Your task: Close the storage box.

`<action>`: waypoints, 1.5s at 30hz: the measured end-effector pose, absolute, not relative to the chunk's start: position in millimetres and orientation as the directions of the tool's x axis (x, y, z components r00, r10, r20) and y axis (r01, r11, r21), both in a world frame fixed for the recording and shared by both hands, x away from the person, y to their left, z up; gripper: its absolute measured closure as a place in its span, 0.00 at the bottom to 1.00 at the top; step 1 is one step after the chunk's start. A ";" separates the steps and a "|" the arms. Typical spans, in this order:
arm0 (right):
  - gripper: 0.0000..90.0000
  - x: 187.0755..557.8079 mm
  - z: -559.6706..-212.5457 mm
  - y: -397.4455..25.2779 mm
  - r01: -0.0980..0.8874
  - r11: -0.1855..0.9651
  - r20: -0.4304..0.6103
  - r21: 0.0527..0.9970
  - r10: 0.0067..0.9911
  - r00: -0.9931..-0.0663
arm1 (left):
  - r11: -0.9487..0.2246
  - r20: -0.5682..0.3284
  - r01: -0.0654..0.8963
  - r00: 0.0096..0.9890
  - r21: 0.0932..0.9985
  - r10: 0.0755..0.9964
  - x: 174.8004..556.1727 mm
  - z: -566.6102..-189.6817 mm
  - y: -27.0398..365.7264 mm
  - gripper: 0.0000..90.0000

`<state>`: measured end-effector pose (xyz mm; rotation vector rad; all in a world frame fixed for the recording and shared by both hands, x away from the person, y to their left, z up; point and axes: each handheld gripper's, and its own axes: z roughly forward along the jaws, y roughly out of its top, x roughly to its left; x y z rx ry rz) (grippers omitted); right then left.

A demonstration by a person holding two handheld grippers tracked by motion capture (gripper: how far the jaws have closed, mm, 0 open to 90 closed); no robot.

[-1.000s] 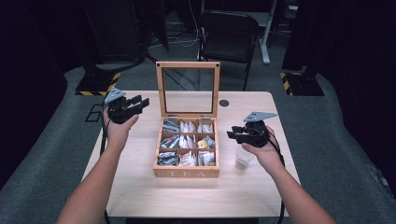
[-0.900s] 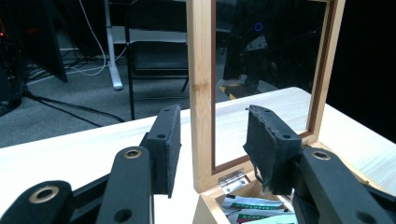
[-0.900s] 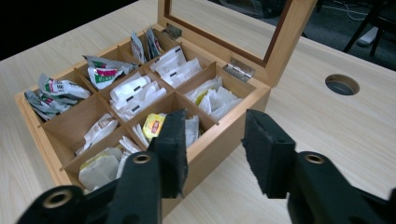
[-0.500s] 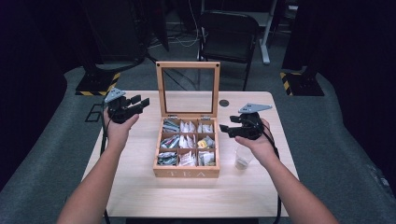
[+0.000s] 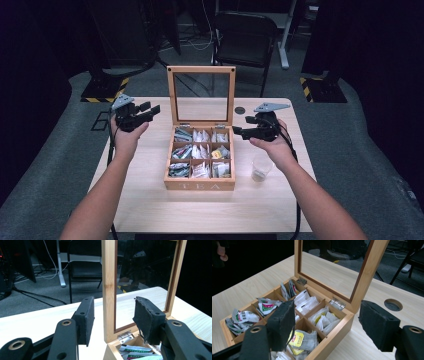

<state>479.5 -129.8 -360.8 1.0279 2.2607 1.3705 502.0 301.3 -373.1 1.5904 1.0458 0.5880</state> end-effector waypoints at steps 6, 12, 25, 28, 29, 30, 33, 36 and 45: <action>0.26 488.5 -356.0 -125.3 0.422 0.264 0.120 0.867 0.712 -0.692 | -0.024 -0.147 0.322 0.494 0.946 0.857 503.1 -373.4 299.7 0.55; 0.24 497.2 -352.7 -119.3 0.426 0.235 0.135 0.874 0.724 -0.676 | -0.026 -0.143 0.317 0.498 0.948 0.855 503.4 -372.1 298.8 0.55; 0.29 521.7 -350.2 -109.1 0.417 0.284 0.078 0.863 0.742 -0.666 | -0.025 -0.145 0.318 0.500 0.948 0.854 504.6 -370.7 301.7 0.55; 0.31 528.9 -350.8 -109.6 0.423 0.279 0.081 0.862 0.748 -0.659 | -0.019 -0.154 0.325 0.497 0.945 0.854 505.1 -371.6 302.3 0.55; 0.31 530.6 -351.2 -109.2 0.427 0.283 0.079 0.858 0.750 -0.656 | -0.020 -0.154 0.326 0.497 0.945 0.854 505.0 -371.6 302.1 0.55; 0.31 532.3 -351.5 -109.0 0.430 0.288 0.076 0.856 0.752 -0.655 | -0.021 -0.152 0.325 0.498 0.945 0.854 504.9 -371.5 301.9 0.55; 0.33 536.2 -351.1 -108.2 0.433 0.290 0.073 0.854 0.756 -0.650 | -0.022 -0.151 0.324 0.498 0.946 0.854 504.4 -371.1 301.3 0.55; 0.34 540.4 -349.6 -106.6 0.427 0.295 0.069 0.855 0.750 -0.657 | -0.023 -0.149 0.322 0.499 0.946 0.854 504.6 -371.0 301.3 0.55; 0.37 554.6 -350.3 -100.3 0.425 0.300 0.057 0.854 0.759 -0.649 | -0.032 -0.146 0.329 0.499 0.944 0.854 505.9 -372.0 302.6 0.55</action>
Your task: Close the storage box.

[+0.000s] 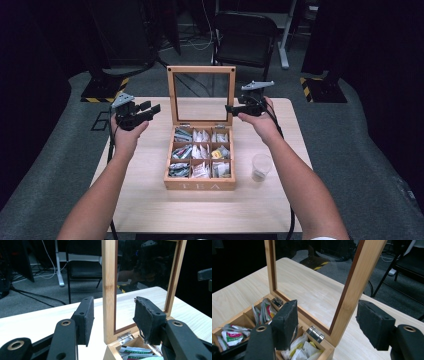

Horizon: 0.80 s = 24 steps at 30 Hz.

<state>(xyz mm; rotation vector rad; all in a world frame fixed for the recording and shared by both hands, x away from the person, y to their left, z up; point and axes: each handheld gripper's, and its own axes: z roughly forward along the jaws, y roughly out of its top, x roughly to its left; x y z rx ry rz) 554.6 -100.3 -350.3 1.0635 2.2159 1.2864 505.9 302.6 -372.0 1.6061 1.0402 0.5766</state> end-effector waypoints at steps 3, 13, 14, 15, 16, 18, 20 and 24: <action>0.37 558.4 -353.4 -98.3 0.428 0.311 0.045 0.848 0.764 -0.644 | -0.031 -0.144 0.324 0.501 0.945 0.854 505.6 -371.7 302.7 0.56; 0.37 571.2 -361.4 -96.0 0.451 0.304 0.051 0.840 0.782 -0.622 | -0.032 -0.144 0.325 0.503 0.945 0.853 505.3 -371.6 303.8 0.56; 0.37 571.8 -362.2 -95.4 0.452 0.304 0.052 0.839 0.781 -0.622 | -0.031 -0.144 0.324 0.501 0.946 0.853 505.2 -371.6 303.5 0.56; 0.37 572.4 -363.1 -95.0 0.450 0.311 0.046 0.837 0.779 -0.625 | -0.034 -0.141 0.324 0.503 0.946 0.853 505.3 -371.7 303.5 0.56; 0.37 572.6 -363.7 -94.4 0.450 0.315 0.043 0.836 0.779 -0.625 | -0.036 -0.140 0.325 0.503 0.945 0.853 505.3 -371.8 303.4 0.56; 0.38 573.8 -364.4 -93.9 0.447 0.315 0.040 0.837 0.781 -0.624 | -0.036 -0.141 0.325 0.504 0.945 0.852 505.0 -371.7 303.5 0.56; 0.38 574.8 -364.9 -93.5 0.449 0.311 0.041 0.837 0.784 -0.620 | -0.033 -0.142 0.324 0.501 0.946 0.854 504.0 -371.0 303.5 0.56; 0.38 578.1 -366.3 -95.2 0.450 0.313 0.035 0.837 0.789 -0.613 | -0.037 -0.139 0.323 0.506 0.946 0.851 503.6 -370.6 303.4 0.56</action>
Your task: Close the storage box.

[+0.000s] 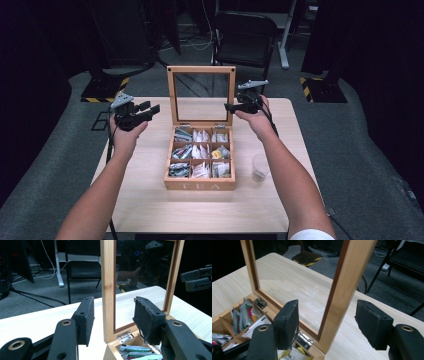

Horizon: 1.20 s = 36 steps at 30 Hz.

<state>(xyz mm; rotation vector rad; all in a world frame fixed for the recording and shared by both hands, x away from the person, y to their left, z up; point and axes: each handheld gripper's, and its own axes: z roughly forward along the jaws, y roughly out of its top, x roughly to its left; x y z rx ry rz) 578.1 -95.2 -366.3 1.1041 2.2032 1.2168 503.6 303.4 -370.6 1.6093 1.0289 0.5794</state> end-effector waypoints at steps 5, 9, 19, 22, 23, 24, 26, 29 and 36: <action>0.39 582.7 -369.9 -98.1 0.461 0.309 0.039 0.832 0.797 -0.603 | -0.034 -0.142 0.322 0.507 0.946 0.850 504.9 -371.5 302.9 0.56; 0.39 586.7 -373.9 -98.2 0.470 0.301 0.051 0.830 0.798 -0.601 | -0.031 -0.145 0.321 0.508 0.947 0.849 505.0 -371.5 302.8 0.56; 0.39 596.2 -386.0 -94.9 0.477 0.317 0.044 0.820 0.796 -0.604 | -0.036 -0.140 0.318 0.511 0.948 0.848 501.4 -369.5 306.3 0.56; 0.38 599.0 -388.9 -95.5 0.479 0.315 0.045 0.820 0.797 -0.602 | -0.030 -0.143 0.318 0.507 0.948 0.850 500.1 -370.0 307.6 0.56; 0.38 599.4 -389.4 -95.5 0.478 0.312 0.047 0.821 0.798 -0.601 | -0.032 -0.142 0.318 0.507 0.947 0.850 499.7 -370.4 308.5 0.56; 0.38 600.2 -390.0 -95.9 0.473 0.315 0.041 0.823 0.797 -0.602 | -0.031 -0.143 0.321 0.505 0.947 0.851 499.4 -370.9 309.0 0.56; 0.38 601.1 -390.5 -95.6 0.473 0.307 0.047 0.826 0.799 -0.599 | -0.033 -0.143 0.323 0.504 0.946 0.852 499.3 -372.3 310.5 0.56; 0.38 602.3 -391.1 -95.0 0.464 0.307 0.047 0.831 0.792 -0.608 | -0.029 -0.145 0.325 0.499 0.945 0.854 499.2 -374.1 312.1 0.56; 0.39 601.0 -392.0 -84.8 0.459 0.311 0.056 0.833 0.777 -0.628 | -0.031 -0.147 0.331 0.500 0.943 0.853 499.0 -374.9 311.6 0.56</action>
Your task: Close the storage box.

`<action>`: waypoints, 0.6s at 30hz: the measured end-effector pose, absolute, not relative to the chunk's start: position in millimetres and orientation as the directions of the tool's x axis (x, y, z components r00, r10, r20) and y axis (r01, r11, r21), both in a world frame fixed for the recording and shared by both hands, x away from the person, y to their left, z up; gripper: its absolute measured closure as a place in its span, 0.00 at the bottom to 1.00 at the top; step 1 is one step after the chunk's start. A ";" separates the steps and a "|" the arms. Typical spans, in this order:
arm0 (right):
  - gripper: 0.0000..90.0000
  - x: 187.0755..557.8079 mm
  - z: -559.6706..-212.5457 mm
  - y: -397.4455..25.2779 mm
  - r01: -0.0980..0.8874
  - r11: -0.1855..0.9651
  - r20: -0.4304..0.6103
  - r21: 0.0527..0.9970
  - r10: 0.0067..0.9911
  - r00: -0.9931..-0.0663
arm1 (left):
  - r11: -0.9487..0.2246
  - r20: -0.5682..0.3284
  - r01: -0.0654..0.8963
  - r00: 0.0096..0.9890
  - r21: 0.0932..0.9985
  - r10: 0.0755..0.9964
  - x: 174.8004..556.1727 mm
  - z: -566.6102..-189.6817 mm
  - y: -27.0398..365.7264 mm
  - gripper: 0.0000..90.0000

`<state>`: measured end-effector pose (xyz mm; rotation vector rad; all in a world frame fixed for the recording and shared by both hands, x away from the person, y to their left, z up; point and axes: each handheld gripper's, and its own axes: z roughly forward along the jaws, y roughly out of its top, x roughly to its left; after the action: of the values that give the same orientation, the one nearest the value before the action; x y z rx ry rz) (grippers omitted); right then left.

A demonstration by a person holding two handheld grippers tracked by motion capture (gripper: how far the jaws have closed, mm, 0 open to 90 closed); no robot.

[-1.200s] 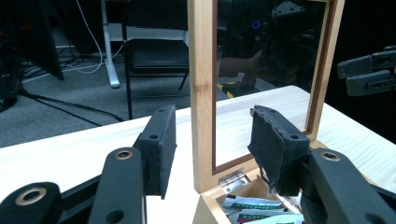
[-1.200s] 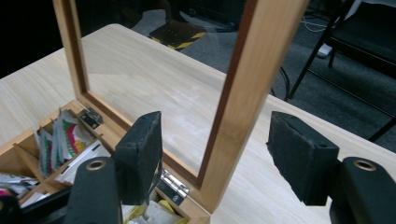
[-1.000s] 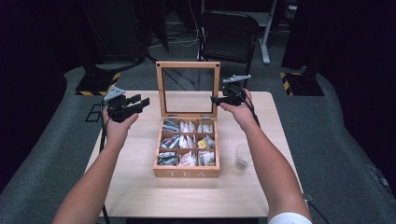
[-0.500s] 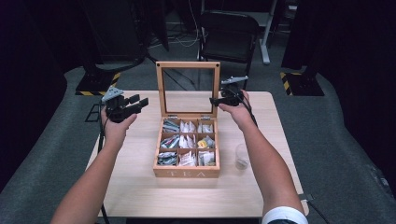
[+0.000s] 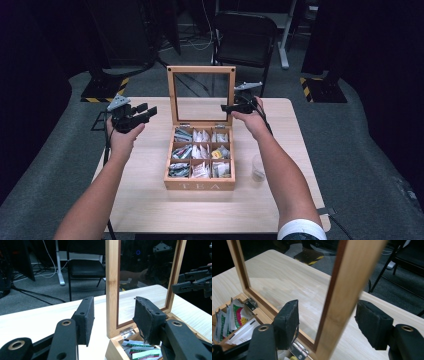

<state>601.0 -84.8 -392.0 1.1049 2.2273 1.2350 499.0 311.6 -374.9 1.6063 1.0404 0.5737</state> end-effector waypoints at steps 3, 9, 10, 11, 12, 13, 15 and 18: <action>0.37 601.3 -390.5 -79.6 0.454 0.336 0.039 0.825 0.768 -0.639 | -0.030 -0.147 0.327 0.503 0.944 0.852 499.0 -375.0 310.3 0.56; 0.38 603.6 -387.4 -76.2 0.466 0.327 0.045 0.822 0.779 -0.626 | -0.030 -0.147 0.326 0.504 0.945 0.851 499.1 -375.6 310.5 0.56; 0.39 603.7 -387.0 -76.5 0.462 0.335 0.036 0.821 0.777 -0.628 | -0.025 -0.152 0.328 0.501 0.944 0.852 498.9 -375.7 310.7 0.56; 0.41 603.4 -386.4 -77.1 0.460 0.341 0.032 0.820 0.775 -0.631 | -0.025 -0.151 0.327 0.500 0.945 0.853 499.1 -375.7 311.1 0.56; 0.42 602.9 -385.9 -77.3 0.465 0.335 0.037 0.819 0.778 -0.627 | -0.024 -0.152 0.328 0.499 0.945 0.853 499.3 -375.9 311.5 0.56; 0.43 602.1 -385.0 -77.8 0.472 0.329 0.045 0.818 0.780 -0.624 | -0.024 -0.151 0.327 0.498 0.945 0.854 499.5 -375.9 311.7 0.56; 0.44 600.9 -383.8 -78.4 0.468 0.337 0.037 0.817 0.779 -0.626 | -0.027 -0.149 0.327 0.500 0.945 0.853 499.6 -375.8 311.1 0.56; 0.48 597.6 -382.0 -79.5 0.461 0.347 0.024 0.817 0.778 -0.628 | -0.030 -0.145 0.324 0.503 0.946 0.852 500.0 -375.5 309.2 0.56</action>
<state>597.6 -79.5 -382.0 1.0907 2.2459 1.1801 500.0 309.2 -375.5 1.6031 1.0336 0.5772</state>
